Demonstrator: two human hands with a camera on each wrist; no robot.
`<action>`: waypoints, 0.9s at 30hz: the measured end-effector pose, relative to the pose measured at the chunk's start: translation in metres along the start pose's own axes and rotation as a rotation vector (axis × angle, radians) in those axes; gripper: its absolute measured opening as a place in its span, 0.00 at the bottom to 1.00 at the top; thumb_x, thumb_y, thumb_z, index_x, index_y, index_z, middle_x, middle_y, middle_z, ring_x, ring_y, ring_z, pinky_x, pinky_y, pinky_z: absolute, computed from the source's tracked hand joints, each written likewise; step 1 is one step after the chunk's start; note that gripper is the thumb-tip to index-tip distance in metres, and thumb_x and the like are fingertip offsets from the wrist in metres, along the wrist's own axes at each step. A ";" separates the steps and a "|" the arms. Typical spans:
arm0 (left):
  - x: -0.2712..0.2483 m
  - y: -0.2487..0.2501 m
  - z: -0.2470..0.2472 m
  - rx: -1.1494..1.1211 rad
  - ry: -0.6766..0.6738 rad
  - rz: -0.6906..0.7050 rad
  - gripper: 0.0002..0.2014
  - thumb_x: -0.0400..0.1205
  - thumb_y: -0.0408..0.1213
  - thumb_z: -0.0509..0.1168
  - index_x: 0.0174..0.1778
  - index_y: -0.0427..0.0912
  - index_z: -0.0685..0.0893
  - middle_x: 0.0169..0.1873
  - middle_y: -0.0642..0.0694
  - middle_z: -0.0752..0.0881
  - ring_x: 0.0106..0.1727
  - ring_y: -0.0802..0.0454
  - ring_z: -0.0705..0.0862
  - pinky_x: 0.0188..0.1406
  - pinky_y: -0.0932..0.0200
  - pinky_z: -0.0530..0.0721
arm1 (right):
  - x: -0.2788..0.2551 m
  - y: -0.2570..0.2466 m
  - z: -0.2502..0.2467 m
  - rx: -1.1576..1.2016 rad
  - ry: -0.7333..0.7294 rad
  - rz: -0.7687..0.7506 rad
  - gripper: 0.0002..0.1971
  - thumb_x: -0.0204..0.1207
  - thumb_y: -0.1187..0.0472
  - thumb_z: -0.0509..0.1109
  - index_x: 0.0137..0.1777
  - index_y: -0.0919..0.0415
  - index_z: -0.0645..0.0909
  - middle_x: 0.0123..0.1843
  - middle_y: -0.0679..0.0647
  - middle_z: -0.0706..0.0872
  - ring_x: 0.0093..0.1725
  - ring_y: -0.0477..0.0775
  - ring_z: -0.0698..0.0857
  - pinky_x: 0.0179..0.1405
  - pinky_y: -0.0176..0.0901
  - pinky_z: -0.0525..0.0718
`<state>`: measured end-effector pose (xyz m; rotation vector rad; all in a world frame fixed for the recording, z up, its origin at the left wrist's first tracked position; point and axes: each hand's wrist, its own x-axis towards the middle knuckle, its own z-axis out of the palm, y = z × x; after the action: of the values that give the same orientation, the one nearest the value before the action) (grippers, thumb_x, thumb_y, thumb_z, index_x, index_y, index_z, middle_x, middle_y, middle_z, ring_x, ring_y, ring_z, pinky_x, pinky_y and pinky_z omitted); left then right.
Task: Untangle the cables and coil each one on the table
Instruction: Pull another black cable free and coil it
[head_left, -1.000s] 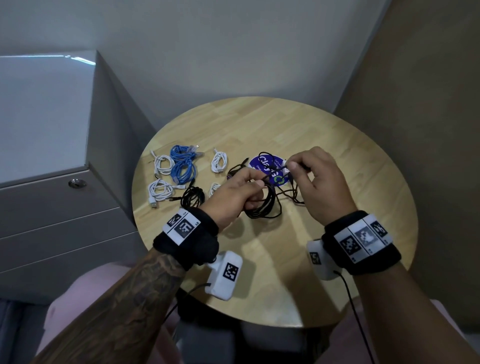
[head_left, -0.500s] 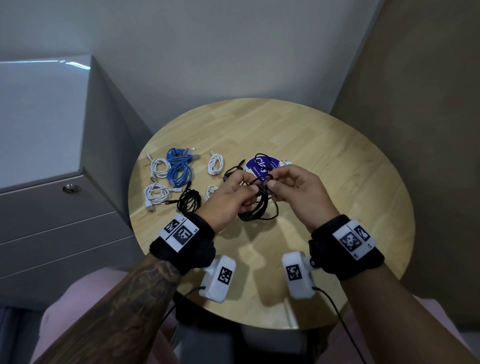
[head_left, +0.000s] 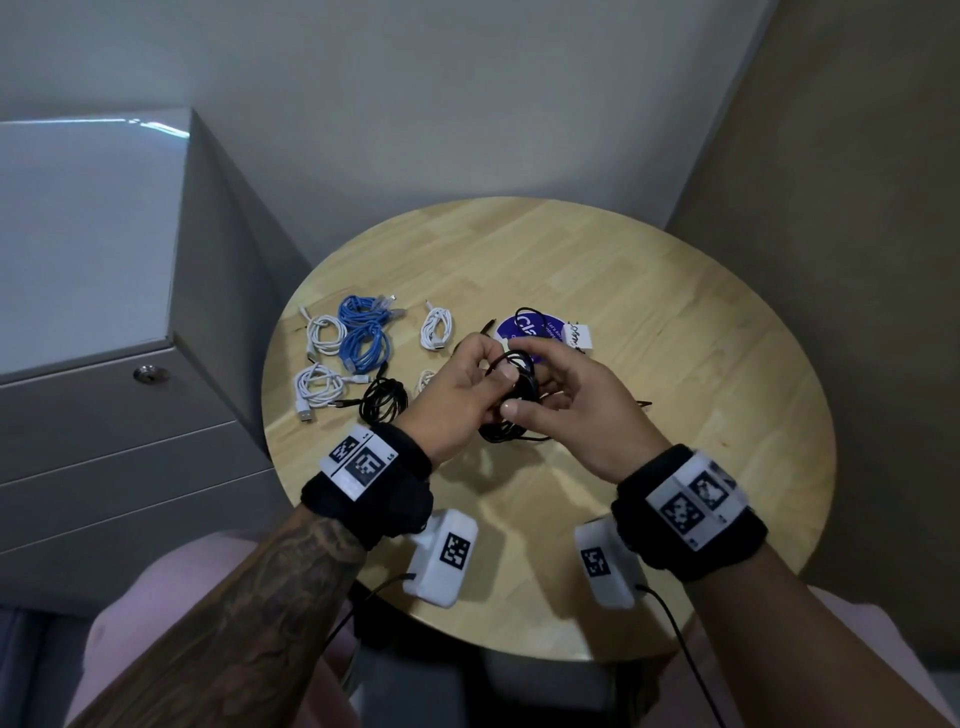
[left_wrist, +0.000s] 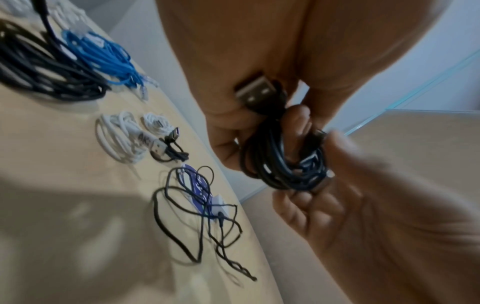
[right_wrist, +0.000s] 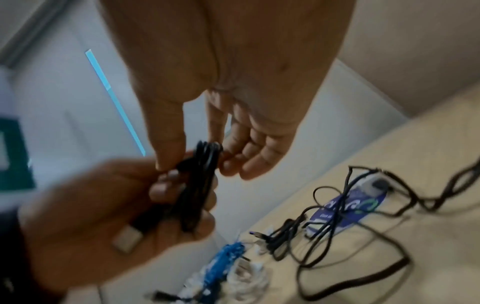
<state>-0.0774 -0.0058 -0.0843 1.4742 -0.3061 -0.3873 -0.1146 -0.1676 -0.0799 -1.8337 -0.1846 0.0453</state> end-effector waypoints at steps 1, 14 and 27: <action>0.000 0.000 0.002 -0.019 0.009 -0.012 0.09 0.89 0.30 0.54 0.44 0.45 0.67 0.24 0.52 0.75 0.23 0.62 0.70 0.24 0.69 0.70 | 0.000 0.003 0.002 -0.066 0.051 -0.039 0.27 0.75 0.66 0.80 0.73 0.51 0.80 0.46 0.49 0.88 0.43 0.41 0.84 0.46 0.30 0.81; -0.005 0.006 0.009 -0.221 0.029 -0.006 0.08 0.88 0.25 0.48 0.49 0.38 0.70 0.29 0.43 0.75 0.28 0.53 0.72 0.31 0.62 0.73 | 0.005 0.008 0.004 -0.141 0.284 -0.177 0.07 0.81 0.54 0.73 0.56 0.48 0.80 0.39 0.54 0.90 0.42 0.56 0.88 0.47 0.54 0.85; -0.010 -0.010 0.025 0.149 0.236 0.338 0.05 0.90 0.30 0.50 0.51 0.40 0.69 0.34 0.38 0.78 0.30 0.52 0.75 0.32 0.60 0.76 | 0.009 0.008 0.006 -0.099 0.280 -0.061 0.06 0.83 0.59 0.72 0.56 0.56 0.79 0.38 0.48 0.90 0.43 0.49 0.89 0.49 0.48 0.86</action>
<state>-0.0973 -0.0244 -0.0925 1.5624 -0.3929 0.0823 -0.1059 -0.1628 -0.0890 -1.9096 -0.0458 -0.2666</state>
